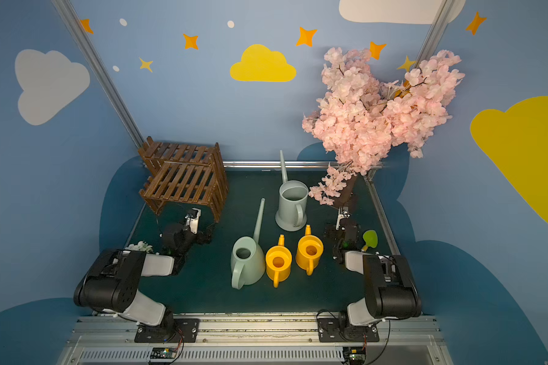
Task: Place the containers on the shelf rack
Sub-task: Move the shelf to the center of the board.
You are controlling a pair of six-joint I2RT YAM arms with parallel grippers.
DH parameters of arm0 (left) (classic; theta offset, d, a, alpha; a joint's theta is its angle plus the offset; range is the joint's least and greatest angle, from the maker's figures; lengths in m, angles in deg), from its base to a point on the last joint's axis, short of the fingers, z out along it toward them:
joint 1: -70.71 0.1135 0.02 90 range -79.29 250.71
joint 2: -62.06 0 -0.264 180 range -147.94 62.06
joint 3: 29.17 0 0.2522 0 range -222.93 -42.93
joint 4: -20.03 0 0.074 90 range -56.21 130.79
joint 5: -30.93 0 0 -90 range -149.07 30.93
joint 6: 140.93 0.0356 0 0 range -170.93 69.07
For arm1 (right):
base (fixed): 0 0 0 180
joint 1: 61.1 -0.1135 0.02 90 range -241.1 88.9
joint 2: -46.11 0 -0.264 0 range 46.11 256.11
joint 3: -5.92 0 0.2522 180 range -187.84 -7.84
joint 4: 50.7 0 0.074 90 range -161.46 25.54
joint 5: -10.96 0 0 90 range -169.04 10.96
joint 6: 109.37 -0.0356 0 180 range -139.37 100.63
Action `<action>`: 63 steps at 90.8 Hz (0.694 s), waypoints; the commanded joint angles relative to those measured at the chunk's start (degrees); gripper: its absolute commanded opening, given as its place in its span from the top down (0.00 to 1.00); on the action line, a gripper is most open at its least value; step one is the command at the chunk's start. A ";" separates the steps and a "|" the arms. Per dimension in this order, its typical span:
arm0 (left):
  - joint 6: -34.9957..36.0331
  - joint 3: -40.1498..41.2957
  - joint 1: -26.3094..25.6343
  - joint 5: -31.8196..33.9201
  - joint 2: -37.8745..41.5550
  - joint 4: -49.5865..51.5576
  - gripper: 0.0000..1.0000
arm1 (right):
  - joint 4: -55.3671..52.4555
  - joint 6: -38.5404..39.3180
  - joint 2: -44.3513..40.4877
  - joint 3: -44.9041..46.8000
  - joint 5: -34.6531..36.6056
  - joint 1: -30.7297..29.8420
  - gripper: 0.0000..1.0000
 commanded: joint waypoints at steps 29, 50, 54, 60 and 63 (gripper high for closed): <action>-0.54 -0.66 0.21 -0.03 -0.59 -0.66 0.00 | -0.27 0.52 -1.14 -0.92 -0.61 0.28 0.02; -0.54 -0.59 0.20 0.03 -0.57 -0.72 0.00 | -0.24 0.59 -1.14 -0.89 -0.56 0.28 0.02; -0.54 -0.58 0.19 0.01 -0.63 -0.68 0.00 | -0.24 0.52 -1.08 -0.89 -0.58 0.32 0.02; -0.40 -0.61 0.16 -0.05 -0.62 -0.69 0.00 | -0.21 0.53 -1.20 -0.74 -0.59 0.30 0.02; -0.44 -0.68 0.16 -0.11 -0.62 -0.66 0.00 | 0.28 0.41 -1.45 -0.60 -0.04 0.24 0.02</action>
